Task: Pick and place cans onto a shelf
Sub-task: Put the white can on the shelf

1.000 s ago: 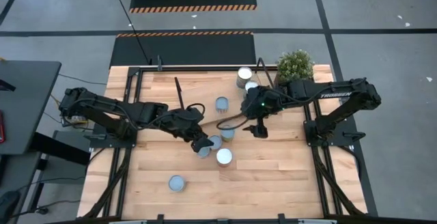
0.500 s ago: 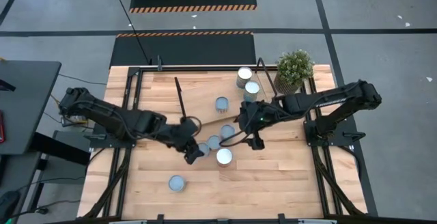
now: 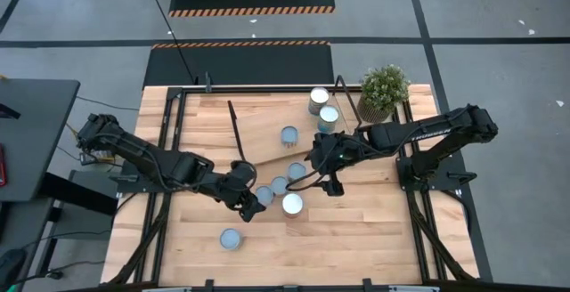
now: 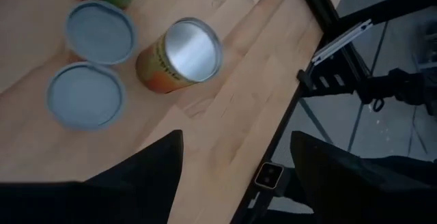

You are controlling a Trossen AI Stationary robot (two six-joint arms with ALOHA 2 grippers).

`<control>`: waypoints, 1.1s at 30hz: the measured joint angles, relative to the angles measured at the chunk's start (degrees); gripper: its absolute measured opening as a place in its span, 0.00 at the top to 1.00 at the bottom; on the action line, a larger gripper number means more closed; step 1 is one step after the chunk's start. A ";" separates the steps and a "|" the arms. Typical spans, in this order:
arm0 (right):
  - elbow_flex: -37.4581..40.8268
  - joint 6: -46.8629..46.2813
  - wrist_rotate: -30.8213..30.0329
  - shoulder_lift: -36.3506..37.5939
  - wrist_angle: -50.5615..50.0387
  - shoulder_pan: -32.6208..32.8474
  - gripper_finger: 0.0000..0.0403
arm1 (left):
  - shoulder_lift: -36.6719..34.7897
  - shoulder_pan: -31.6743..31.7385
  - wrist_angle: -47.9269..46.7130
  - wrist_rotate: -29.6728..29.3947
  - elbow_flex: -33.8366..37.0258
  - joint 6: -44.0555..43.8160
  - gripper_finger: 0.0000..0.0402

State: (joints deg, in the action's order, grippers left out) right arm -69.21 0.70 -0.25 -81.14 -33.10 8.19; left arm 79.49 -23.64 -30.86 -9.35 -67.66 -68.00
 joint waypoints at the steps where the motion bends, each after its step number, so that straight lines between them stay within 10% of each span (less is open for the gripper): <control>1: -0.48 -0.05 -0.04 0.00 0.10 0.00 0.01 | 0.11 0.02 0.32 -0.02 0.02 0.09 0.32; 33: -1.68 13.62 1.16 -8.87 2.98 -4.12 0.01 | 0.75 2.50 -6.28 11.95 0.03 1.34 0.32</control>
State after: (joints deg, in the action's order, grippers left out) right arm -70.89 14.31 0.91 -90.02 -30.13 4.07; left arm 80.25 -21.14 -37.14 2.60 -67.64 -66.65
